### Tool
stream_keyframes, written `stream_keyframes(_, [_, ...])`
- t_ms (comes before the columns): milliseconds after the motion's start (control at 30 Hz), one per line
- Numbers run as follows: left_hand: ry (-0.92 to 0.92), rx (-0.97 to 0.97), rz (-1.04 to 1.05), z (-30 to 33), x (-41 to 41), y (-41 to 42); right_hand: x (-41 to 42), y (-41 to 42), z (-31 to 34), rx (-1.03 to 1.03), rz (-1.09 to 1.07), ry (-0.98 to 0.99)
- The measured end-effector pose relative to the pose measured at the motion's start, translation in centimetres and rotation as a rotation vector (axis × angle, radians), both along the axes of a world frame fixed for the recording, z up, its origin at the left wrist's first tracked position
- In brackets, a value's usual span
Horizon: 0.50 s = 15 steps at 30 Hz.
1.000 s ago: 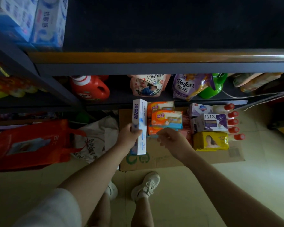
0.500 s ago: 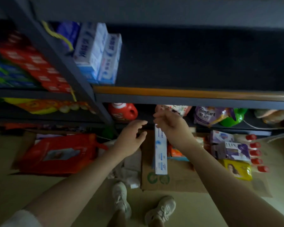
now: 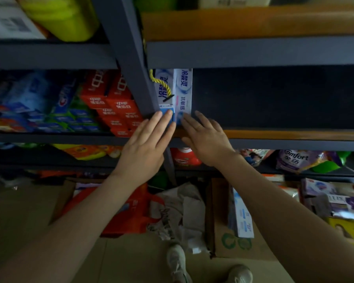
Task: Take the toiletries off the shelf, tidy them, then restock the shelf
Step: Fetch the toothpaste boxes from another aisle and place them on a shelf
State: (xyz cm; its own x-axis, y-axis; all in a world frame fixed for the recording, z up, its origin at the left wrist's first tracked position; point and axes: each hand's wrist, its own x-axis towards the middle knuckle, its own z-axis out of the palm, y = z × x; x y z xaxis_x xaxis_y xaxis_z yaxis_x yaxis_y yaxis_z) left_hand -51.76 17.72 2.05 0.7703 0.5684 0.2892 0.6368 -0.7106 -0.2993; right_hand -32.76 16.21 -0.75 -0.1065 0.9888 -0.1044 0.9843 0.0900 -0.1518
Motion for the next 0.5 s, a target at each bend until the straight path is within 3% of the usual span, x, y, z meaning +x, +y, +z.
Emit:
stream_keyframes(100, [-0.007,0.025,-0.041,-0.8,-0.1,1.1,0.4,-0.8,-0.3,0.116,-0.113,-0.023])
stream_keyframes(267, [0.019,0.053,-0.103,-1.2,-0.6,2.0,0.8,-0.9,0.6,0.293,-0.302,0.116])
stream_keyframes(367, [0.009,0.063,-0.115,-1.3,-0.6,2.2,0.9,1.9,1.3,0.189,-0.598,0.503])
stream_keyframes(400, [0.009,0.068,-0.117,-1.4,-0.6,2.3,0.8,3.0,1.3,0.127,-0.673,0.55])
stream_keyframes(500, [0.021,0.084,-0.13,-1.7,-0.8,2.5,-0.3,5.4,0.8,-0.041,-0.716,0.373])
